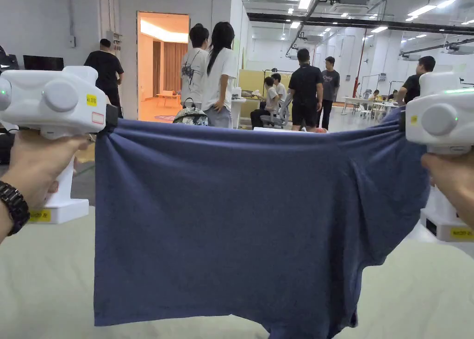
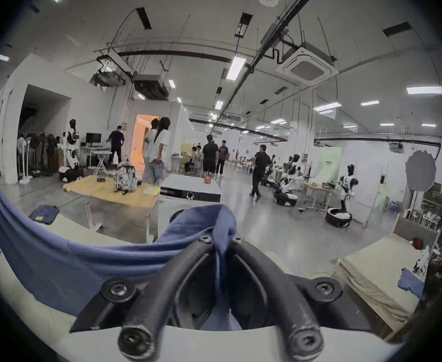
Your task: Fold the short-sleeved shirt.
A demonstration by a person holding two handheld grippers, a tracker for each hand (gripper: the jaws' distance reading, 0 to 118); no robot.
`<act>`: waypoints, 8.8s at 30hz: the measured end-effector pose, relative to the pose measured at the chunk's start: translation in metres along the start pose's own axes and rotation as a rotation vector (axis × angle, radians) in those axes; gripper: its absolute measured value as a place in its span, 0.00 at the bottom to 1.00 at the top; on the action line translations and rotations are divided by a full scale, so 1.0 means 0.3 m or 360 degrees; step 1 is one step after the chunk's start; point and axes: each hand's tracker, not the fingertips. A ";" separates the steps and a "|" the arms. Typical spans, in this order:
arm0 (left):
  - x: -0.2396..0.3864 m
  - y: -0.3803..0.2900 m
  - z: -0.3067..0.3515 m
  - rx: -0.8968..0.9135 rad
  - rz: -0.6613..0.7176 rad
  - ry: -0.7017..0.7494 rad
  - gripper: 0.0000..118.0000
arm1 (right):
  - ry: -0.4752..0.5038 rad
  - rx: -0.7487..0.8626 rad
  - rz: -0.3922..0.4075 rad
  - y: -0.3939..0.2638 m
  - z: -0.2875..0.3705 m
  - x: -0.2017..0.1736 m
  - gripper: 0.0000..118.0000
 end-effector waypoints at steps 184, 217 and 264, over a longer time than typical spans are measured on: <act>-0.063 0.004 0.021 -0.0079 -0.0124 -0.0022 0.00 | 0.0051 -0.0037 -0.0115 -0.100 0.091 0.159 0.00; -0.076 -0.159 -0.032 0.0007 -0.0120 0.0093 0.00 | 0.0002 0.0009 0.0014 -0.228 0.056 0.059 0.00; -0.195 -1.625 0.605 -0.1223 -0.0038 -0.0112 0.02 | 0.0214 -0.1416 0.0305 -1.680 0.883 0.173 0.12</act>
